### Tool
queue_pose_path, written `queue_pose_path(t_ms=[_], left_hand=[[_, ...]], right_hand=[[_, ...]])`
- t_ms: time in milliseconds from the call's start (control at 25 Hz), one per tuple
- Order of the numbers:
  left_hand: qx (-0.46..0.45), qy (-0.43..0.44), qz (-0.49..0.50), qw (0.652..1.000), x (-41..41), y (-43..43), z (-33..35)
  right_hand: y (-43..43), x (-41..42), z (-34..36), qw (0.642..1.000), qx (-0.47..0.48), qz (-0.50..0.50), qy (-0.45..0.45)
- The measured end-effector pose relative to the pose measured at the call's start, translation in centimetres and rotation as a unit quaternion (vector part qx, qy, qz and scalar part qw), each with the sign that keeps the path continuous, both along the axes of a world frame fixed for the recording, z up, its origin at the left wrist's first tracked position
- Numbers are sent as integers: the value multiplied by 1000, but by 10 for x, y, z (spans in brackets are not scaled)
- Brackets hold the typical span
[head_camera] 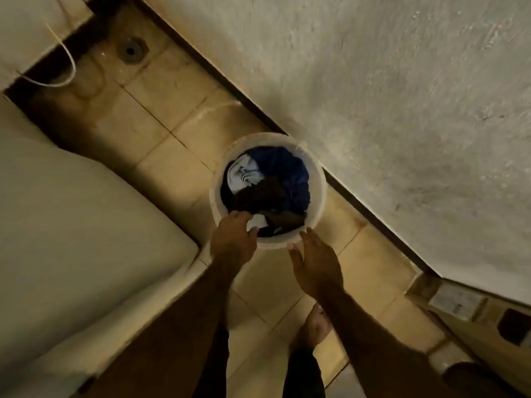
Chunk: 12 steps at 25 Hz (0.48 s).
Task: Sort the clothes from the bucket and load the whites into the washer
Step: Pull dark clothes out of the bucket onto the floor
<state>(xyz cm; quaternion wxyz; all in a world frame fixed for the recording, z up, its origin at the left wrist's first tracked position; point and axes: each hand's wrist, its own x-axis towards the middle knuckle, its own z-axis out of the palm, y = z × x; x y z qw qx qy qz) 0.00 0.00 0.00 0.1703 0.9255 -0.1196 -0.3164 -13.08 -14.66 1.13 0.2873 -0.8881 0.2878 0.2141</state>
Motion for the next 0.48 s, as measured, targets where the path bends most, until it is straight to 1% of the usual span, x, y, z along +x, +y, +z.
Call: queue_pose_path(t_ms=[80, 120, 240, 280, 320, 360, 440, 480], left_hand=[[-14, -2, -6, 1000, 6, -17, -30], [-2, -9, -17, 1000, 10, -24, -47], [74, 15, -71, 995, 12, -34, -85], [77, 21, -67, 995, 11, -32, -94], [58, 26, -38, 997, 10, -31, -98], [28, 30, 7, 999, 7, -31, -100], [-29, 27, 75, 996, -8, -30, -95], [-58, 19, 80, 995, -20, -29, -89]], right_hand=[[-7, 6, -31, 1000, 12, -5, -20], [-10, 11, -47, 999, 15, -2, -30], [-13, 22, -83, 998, 32, 12, -46], [-13, 22, -90, 998, 45, 7, -48], [-13, 23, -95, 997, 64, -16, -47], [-13, 25, -99, 992, 90, -67, -49], [-11, 32, -101, 965, 150, -210, -39], [-9, 38, -100, 945, 179, -272, -27]])
